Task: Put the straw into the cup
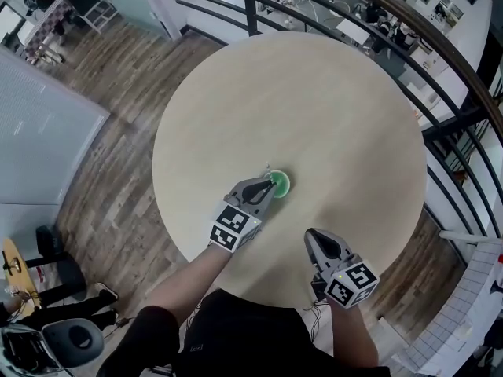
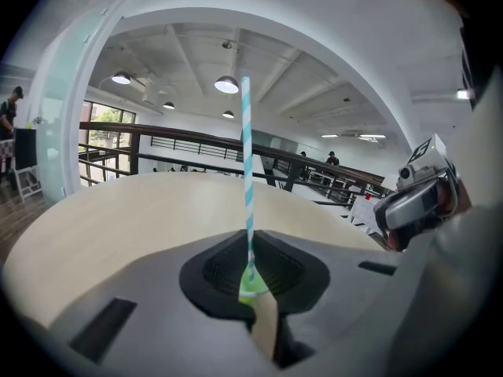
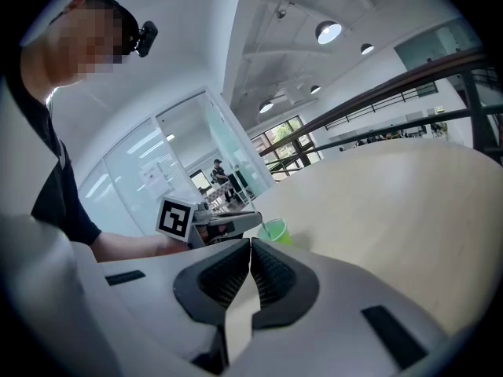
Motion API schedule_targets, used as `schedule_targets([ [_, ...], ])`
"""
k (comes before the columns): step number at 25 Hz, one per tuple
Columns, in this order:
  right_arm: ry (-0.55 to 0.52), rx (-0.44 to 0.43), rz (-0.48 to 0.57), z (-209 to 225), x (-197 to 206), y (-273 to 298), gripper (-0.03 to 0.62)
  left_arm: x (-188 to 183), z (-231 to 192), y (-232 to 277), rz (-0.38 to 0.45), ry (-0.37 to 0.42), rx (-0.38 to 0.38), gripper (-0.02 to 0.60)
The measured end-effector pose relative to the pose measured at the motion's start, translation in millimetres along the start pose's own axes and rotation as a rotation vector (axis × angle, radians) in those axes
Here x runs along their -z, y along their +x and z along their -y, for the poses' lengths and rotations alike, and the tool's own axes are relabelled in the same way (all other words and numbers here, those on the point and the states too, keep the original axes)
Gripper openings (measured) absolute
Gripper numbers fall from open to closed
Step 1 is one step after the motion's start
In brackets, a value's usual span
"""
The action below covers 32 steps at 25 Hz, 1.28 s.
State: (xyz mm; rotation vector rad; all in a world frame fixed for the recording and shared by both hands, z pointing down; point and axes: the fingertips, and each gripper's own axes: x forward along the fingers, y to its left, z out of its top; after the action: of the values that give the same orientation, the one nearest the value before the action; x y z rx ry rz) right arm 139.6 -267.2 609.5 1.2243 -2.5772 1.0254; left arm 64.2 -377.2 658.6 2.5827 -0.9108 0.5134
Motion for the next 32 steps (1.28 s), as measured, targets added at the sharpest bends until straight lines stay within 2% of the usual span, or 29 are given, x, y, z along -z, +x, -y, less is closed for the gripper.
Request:
schedule_targets([
  [5,0.006,0.002,-0.007,-0.4,6.0,0.9,0.023,9.3,-1.8,6.8,-0.016,-0.010,-0.003,0.029],
  [11,0.008,0.003,-0.013,-5.4,10.9,0.0,0.023,21.1,7.3,11.1,-0.047,-0.021,0.044,0.029],
  [19,0.006,0.009,-0.018,-13.7,15.0,-1.6,0.023,24.8,0.4,10.3,-0.069,0.014,0.005,0.032],
  [27,-0.010,0.013,-0.015,-22.8,6.8,-4.2,0.023,18.8,-8.6,-1.8,-0.077,0.067,-0.068,0.208],
  [32,-0.024,0.006,-0.005,-34.4,3.0,-10.3,0.023,11.9,-8.1,-17.1,-0.043,0.075,-0.111,0.224],
])
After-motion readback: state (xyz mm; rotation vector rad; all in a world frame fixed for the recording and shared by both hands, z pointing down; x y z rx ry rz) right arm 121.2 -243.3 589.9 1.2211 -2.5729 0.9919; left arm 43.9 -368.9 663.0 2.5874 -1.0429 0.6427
